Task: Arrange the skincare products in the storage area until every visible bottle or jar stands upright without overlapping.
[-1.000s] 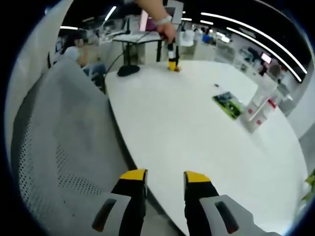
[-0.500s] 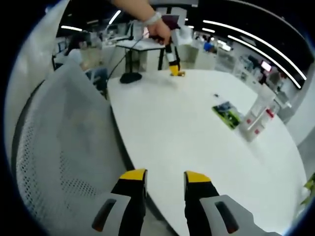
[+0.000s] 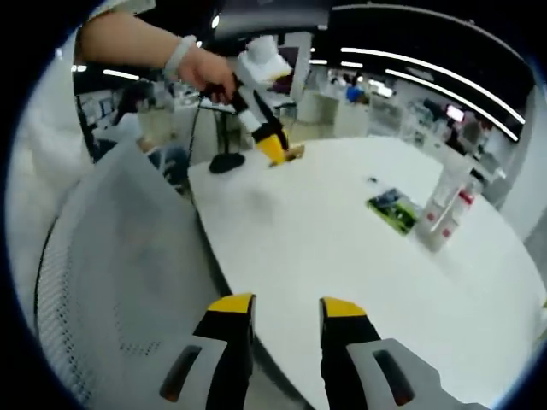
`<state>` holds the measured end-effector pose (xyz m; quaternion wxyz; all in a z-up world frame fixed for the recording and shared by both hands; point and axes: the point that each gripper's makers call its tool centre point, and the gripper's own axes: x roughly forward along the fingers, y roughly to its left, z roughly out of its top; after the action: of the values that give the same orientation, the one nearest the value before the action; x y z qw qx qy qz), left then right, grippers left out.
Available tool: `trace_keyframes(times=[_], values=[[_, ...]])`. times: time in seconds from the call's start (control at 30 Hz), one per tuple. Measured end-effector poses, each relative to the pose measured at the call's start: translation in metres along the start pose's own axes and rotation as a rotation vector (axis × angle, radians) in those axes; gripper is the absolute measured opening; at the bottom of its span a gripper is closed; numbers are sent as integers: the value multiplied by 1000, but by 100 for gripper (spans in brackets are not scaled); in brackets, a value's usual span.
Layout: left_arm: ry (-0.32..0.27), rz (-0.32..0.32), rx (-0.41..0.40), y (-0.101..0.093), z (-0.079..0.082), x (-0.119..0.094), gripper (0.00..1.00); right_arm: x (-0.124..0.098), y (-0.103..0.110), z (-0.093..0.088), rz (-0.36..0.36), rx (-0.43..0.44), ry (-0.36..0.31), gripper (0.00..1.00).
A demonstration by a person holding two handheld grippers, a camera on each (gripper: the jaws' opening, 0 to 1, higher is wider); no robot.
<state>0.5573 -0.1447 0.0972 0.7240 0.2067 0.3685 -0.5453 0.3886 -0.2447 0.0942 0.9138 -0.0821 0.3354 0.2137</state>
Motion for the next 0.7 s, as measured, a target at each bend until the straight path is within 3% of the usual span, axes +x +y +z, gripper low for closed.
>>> trace_keyframes(times=[0.2,0.37,0.5,0.57,0.7], values=[[-90,2,-61,-50,1,1,35,-9,-4,25,39,155,-139,29],[-161,-18,-57,-90,-2,4,35,-14,-2,34,73,225,-191,31],[-199,-16,-48,-114,-3,5,35,-14,4,36,116,282,-198,31],[-225,-28,7,-127,1,5,35,-13,7,36,130,297,-196,31],[-261,-41,2,-144,4,3,35,-13,11,35,154,323,-184,30]])
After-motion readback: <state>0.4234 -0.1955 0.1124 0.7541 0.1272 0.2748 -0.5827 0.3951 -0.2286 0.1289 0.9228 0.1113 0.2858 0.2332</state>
